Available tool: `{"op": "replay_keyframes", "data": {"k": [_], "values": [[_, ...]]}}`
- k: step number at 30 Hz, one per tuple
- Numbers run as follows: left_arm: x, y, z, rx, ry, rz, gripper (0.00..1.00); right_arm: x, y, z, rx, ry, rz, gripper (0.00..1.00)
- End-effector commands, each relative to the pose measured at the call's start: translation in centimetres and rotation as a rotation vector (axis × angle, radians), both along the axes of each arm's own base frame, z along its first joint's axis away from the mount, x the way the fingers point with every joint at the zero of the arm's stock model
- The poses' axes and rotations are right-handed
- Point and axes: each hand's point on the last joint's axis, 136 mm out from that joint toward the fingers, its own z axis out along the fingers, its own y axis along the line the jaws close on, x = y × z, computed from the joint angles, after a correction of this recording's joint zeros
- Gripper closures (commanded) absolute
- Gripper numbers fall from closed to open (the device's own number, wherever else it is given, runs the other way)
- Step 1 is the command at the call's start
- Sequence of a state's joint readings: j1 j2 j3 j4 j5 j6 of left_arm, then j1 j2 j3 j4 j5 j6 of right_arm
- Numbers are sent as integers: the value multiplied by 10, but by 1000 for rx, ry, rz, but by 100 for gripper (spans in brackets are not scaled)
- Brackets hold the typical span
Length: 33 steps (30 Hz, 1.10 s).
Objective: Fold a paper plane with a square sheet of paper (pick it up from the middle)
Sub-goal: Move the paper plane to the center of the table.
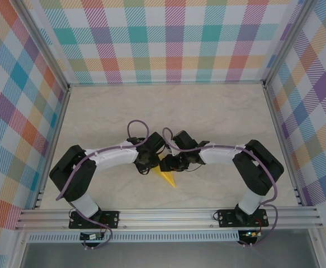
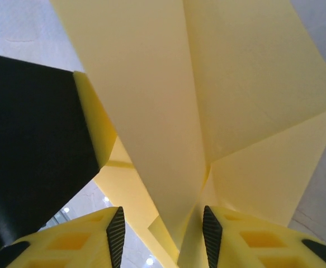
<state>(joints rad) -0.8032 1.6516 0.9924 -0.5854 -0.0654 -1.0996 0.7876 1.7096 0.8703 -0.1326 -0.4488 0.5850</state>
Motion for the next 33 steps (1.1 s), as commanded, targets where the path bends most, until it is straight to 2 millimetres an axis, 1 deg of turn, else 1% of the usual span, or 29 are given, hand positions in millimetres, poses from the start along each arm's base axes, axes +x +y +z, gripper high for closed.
{"op": "replay_keyframes", "data": {"k": [1,6,9,11,13,15,18,20,24,25,27,28,31,33], "values": [[4,-6,14,-52,-36,13,78,-6,0,-12,-64,-13,44,59],[4,-5,14,-59,-40,15,78,-7,-2,-17,-114,-45,54,57],[3,-4,16,-65,-47,17,78,-8,-5,-21,-150,-53,61,58],[3,-2,18,-66,-58,25,78,-9,-6,-24,-170,-60,66,61],[3,1,22,-71,-74,36,78,-9,-5,-26,-181,-66,72,67],[3,3,28,-86,-100,48,78,-9,-6,-28,-206,-73,73,68],[4,12,39,-98,-151,76,78,-9,-6,-30,-225,-82,71,74],[3,21,46,-98,-188,102,78,-7,-7,-30,-241,-94,61,76],[0,43,61,-77,-256,154,78,-1,-10,-23,-277,-120,32,86],[-1,50,64,-68,-272,170,77,2,-10,-18,-276,-135,28,90],[-3,61,70,-53,-303,195,77,9,-12,-6,-281,-177,-5,93],[-4,69,73,-40,-320,213,76,15,-16,2,-295,-208,-30,94],[-8,86,81,-26,-370,252,75,37,-38,19,-422,-292,-119,95],[-9,94,85,-29,-402,270,74,49,-47,25,-475,-319,-159,94]]}}
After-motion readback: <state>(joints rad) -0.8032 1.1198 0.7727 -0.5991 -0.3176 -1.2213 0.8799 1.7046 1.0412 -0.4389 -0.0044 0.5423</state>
